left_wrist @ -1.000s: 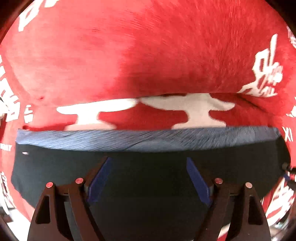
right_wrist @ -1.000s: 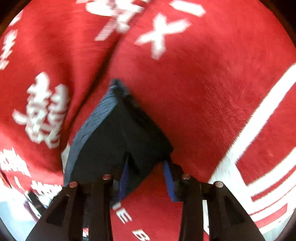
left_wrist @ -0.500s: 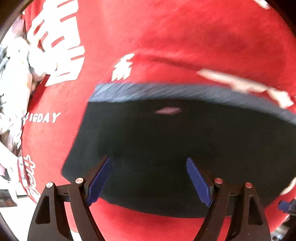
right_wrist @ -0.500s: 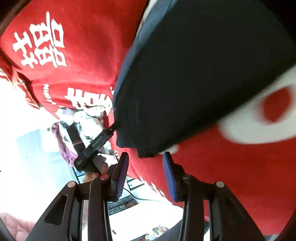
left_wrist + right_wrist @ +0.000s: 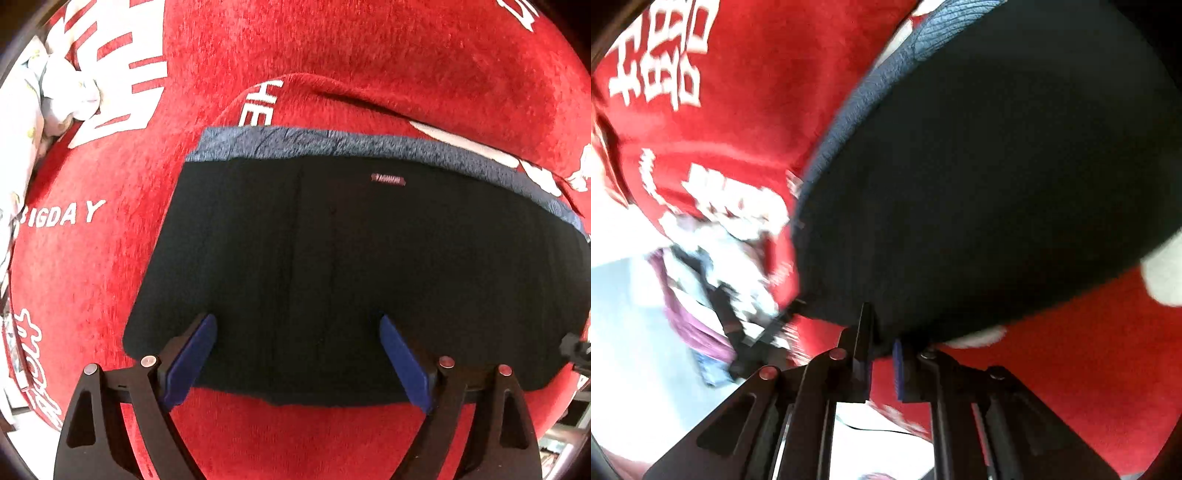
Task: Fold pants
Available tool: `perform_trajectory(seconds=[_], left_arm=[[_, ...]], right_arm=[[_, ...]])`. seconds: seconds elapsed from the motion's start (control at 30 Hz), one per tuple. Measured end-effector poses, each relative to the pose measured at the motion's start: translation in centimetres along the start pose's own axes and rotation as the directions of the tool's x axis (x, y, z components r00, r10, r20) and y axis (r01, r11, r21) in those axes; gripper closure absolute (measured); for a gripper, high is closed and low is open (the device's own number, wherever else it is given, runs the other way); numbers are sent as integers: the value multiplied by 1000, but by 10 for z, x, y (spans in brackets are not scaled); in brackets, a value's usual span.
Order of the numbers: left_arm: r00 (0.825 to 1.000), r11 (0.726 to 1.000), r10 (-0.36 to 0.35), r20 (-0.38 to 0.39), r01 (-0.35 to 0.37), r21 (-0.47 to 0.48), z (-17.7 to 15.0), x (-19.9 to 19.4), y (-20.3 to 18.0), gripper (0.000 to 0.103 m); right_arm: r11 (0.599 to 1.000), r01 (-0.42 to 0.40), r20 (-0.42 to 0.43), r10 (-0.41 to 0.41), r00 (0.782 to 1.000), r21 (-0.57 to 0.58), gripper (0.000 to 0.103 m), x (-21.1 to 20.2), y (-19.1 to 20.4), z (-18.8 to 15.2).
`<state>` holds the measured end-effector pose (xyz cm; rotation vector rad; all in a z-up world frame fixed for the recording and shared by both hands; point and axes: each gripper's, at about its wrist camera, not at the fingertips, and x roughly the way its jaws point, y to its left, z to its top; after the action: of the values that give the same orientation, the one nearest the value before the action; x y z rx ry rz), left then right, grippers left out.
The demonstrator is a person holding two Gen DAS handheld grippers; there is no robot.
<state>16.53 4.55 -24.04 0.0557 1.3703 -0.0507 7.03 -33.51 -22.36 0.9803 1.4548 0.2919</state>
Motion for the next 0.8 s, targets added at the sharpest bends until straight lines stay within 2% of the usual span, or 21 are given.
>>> perform_trajectory(seconds=[0.07,0.13,0.17,0.2,0.23,0.3,0.4,0.47,0.53,0.6,0.63,0.67,0.73,0.8], left_arm=[[1000,1000,-7,9,7,11,-3,0,3,12],[1000,1000,5,-4,-5,30,-2,-6,2,12],[1000,999,6,-5,-5,35,-2,-10,5,12],[1000,999,3,8,-3,33,-1,-17,9,12],[1000,1000,6,29,-6,19,0,-26,16,12],[998,999,4,56,-2,-34,4,-35,35,12],[999,987,-13,43,19,-159,11,-28,73,12],[1000,977,-11,20,15,-211,16,-13,88,12],[1000,977,-9,0,9,-215,18,-2,96,12],[999,979,-40,2,40,-201,19,3,97,12],[998,978,-59,5,59,-200,18,4,98,12],[996,976,-87,4,86,-200,17,6,100,12],[991,970,-131,-4,127,-206,15,12,104,12],[985,964,-171,-3,167,-205,14,16,107,13]], right_arm=[[996,78,-57,-75,996,48,94,11,-20,-12],[993,73,-71,-67,995,88,91,5,-22,-17],[992,99,-82,-93,992,76,84,2,-18,-18],[988,149,-110,-145,983,35,78,-3,-9,-20],[986,168,-124,-167,978,-4,77,-5,-1,-21],[976,176,-118,-191,974,-127,72,-10,29,-18],[946,190,-82,-218,973,-263,59,1,72,-1],[925,201,-61,-232,971,-322,59,22,93,14],[907,222,-51,-256,965,-357,59,42,112,28],[872,220,-38,-263,964,-437,59,64,147,47],[843,218,-27,-265,964,-493,59,71,165,56],[821,216,-24,-269,963,-528,55,88,188,66],[765,205,-38,-286,957,-611,51,117,226,85],[736,183,-63,-293,954,-652,51,145,252,97]])
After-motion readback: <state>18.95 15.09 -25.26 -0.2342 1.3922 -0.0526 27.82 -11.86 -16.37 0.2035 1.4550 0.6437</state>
